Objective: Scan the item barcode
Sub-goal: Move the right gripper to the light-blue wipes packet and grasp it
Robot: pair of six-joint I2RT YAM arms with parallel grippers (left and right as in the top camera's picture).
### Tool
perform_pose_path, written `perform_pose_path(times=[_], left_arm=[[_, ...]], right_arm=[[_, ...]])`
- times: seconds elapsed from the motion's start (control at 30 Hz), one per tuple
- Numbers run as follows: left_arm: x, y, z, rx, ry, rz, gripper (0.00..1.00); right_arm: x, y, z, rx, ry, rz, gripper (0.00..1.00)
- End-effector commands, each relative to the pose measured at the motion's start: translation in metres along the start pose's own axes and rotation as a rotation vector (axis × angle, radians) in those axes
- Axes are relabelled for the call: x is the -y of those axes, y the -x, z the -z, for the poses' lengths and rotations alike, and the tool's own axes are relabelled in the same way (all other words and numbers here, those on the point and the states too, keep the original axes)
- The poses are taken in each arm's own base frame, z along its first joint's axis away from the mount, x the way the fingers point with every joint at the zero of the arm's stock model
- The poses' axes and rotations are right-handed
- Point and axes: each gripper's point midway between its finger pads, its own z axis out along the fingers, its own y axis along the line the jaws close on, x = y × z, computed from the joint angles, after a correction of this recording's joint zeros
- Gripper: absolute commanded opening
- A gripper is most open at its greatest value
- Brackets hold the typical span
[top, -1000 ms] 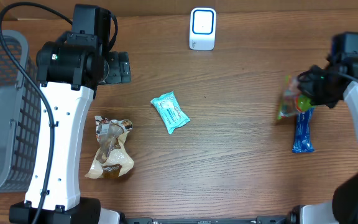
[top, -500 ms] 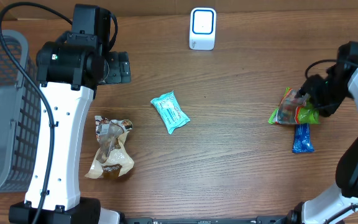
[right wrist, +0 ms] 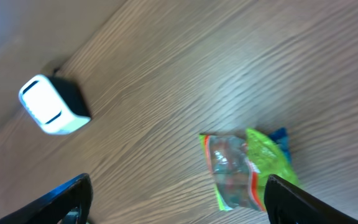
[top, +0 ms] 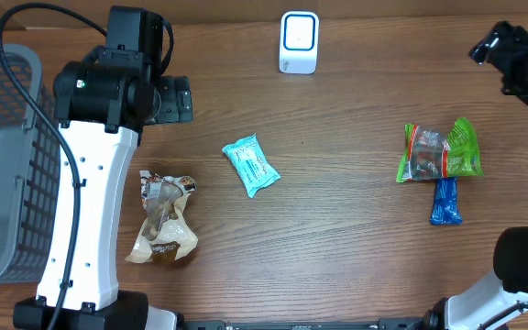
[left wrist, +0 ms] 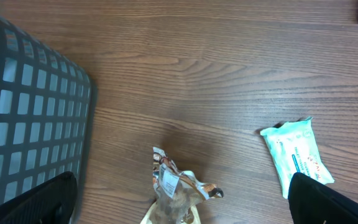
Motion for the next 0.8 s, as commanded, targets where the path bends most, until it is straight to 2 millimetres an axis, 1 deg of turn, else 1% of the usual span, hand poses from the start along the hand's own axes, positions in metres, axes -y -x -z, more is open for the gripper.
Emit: perform_pose_path(times=[0.0, 0.07, 0.13, 0.27, 0.37, 0.5, 0.57, 0.63, 0.7, 0.77], left_arm=[[-0.006, 0.005, 0.011, 0.038, 0.007, -0.001, 1.00], [-0.006, 0.005, 0.011, 0.037, 0.007, -0.001, 1.00], [-0.006, 0.005, 0.011, 0.037, 0.007, -0.001, 1.00], [-0.006, 0.005, 0.011, 0.037, 0.007, -0.002, 1.00], [-0.006, 0.005, 0.011, 0.037, 0.007, -0.001, 1.00], [-0.006, 0.005, 0.011, 0.037, 0.007, -0.001, 1.00], [-0.006, 0.005, 0.011, 0.037, 0.007, -0.001, 1.00], [-0.006, 0.005, 0.011, 0.038, 0.007, -0.001, 1.00], [-0.006, 0.005, 0.011, 0.037, 0.007, -0.001, 1.00], [-0.006, 0.005, 0.011, 0.037, 0.007, -0.001, 1.00]], right_arm=[[-0.041, -0.023, -0.007, -0.069, 0.111, 0.117, 0.87], [-0.064, -0.045, -0.019, -0.128, 0.163, 0.217, 0.87], [-0.085, -0.071, -0.036, -0.185, 0.183, 0.299, 0.87], [-0.127, -0.128, -0.076, -0.271, 0.226, 0.431, 0.87], [-0.151, -0.169, -0.106, -0.319, 0.257, 0.519, 0.87], [-0.173, -0.227, -0.140, -0.391, 0.287, 0.603, 0.87], [-0.180, -0.253, -0.154, -0.421, 0.295, 0.644, 0.87], [-0.185, -0.274, -0.167, -0.441, 0.305, 0.679, 0.87], [-0.190, -0.290, -0.179, -0.455, 0.312, 0.704, 0.87], [-0.193, -0.300, -0.188, -0.466, 0.314, 0.709, 0.87]])
